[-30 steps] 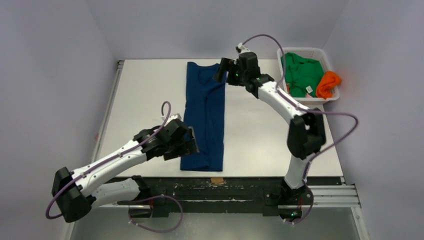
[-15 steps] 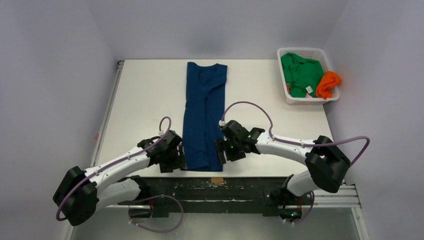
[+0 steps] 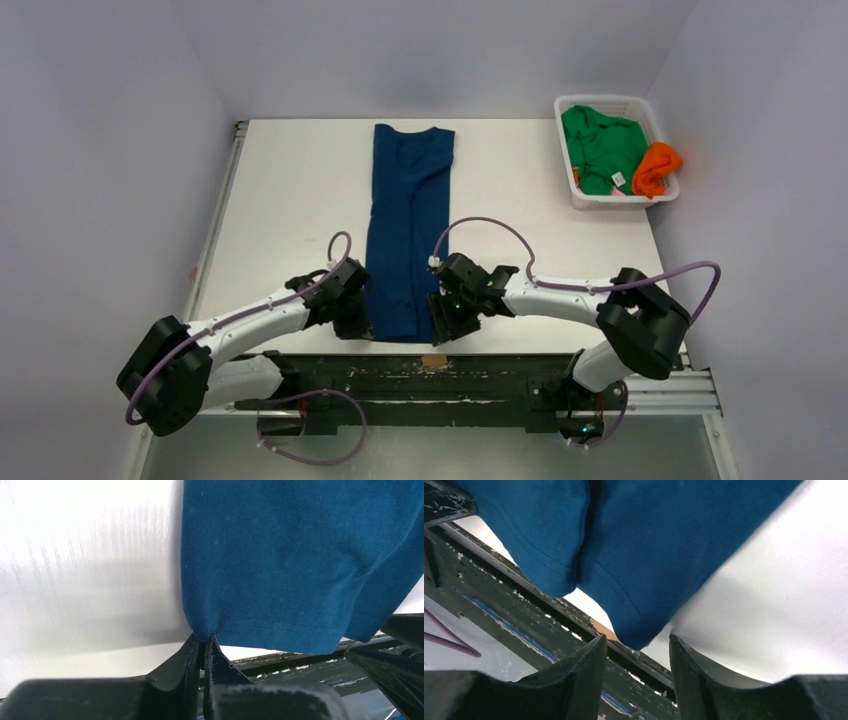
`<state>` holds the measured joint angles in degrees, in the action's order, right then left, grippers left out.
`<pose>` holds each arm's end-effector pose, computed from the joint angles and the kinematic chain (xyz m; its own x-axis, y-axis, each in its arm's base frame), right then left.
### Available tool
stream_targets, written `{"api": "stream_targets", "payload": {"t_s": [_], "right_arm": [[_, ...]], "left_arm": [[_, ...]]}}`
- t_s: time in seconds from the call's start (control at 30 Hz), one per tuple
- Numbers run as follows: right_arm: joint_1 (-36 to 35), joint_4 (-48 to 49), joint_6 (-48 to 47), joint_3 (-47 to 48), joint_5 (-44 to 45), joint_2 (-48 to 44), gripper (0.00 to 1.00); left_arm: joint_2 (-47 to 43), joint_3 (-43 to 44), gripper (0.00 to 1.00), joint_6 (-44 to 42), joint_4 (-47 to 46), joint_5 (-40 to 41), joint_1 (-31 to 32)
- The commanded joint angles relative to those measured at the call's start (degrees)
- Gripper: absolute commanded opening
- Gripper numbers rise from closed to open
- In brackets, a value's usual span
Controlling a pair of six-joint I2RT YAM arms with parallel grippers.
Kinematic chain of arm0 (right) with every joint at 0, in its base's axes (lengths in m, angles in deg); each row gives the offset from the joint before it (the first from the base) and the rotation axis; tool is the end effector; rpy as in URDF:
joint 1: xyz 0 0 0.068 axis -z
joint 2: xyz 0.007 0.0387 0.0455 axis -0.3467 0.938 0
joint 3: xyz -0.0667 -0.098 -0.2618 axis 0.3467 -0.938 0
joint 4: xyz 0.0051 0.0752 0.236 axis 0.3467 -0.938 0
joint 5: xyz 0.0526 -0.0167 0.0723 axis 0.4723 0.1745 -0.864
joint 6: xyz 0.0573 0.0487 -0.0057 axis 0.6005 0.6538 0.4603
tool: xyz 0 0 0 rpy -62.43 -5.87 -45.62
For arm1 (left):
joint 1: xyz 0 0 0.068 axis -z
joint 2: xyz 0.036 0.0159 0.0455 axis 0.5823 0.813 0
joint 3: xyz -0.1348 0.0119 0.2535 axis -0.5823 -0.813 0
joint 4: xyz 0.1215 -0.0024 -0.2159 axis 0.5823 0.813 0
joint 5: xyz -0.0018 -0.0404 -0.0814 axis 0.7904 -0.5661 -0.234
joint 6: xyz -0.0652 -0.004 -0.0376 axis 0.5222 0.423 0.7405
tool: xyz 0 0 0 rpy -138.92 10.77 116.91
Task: Fold and stack the t-shirts
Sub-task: Grab the bottom of the folded rectangular tshirt with both arms, then fold the folded rectangular tshirt in 1/3 of the way
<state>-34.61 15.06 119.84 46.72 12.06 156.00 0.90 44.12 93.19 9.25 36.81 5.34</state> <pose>0.1470 0.2317 0.1624 -0.9225 -0.2999 -0.2429 -0.3777 0.8307 0.4090 0.1306 -0.1186 0.1513 -0.9492 -0.2804 -0.1430 -0.2228 0.9195 -0.3239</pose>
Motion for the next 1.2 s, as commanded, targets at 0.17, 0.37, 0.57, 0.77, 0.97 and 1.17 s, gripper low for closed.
{"api": "stream_targets", "payload": {"t_s": [0.17,0.37,0.57,0.77,0.97,1.17], "right_arm": [[-0.39,3.82,1.28,-1.55,1.74,2.12,0.21],[-0.47,-0.17,2.77,-4.37,-0.55,-7.07,0.0],[-0.48,-4.43,1.73,-2.67,-4.03,-12.18,0.0],[2.43,-9.22,-0.65,7.45,3.3,-9.35,0.0],[12.81,-3.71,-4.36,12.1,-1.31,-3.85,0.0],[19.73,-1.99,-6.3,22.12,-1.91,5.1,0.0]], "left_arm": [[-1.25,-0.12,0.0,1.24,5.6,2.22,1.47],[-9.06,0.92,0.0,3.48,12.89,2.92,4.29],[-15.82,2.67,0.0,5.38,14.94,0.63,5.02],[-10.74,13.03,0.0,3.21,13.91,6.29,2.79],[-0.69,22.69,0.0,-2.5,9.48,8.49,-4.03],[12.58,34.88,0.0,-9.09,8.65,9.2,-9.34]]}}
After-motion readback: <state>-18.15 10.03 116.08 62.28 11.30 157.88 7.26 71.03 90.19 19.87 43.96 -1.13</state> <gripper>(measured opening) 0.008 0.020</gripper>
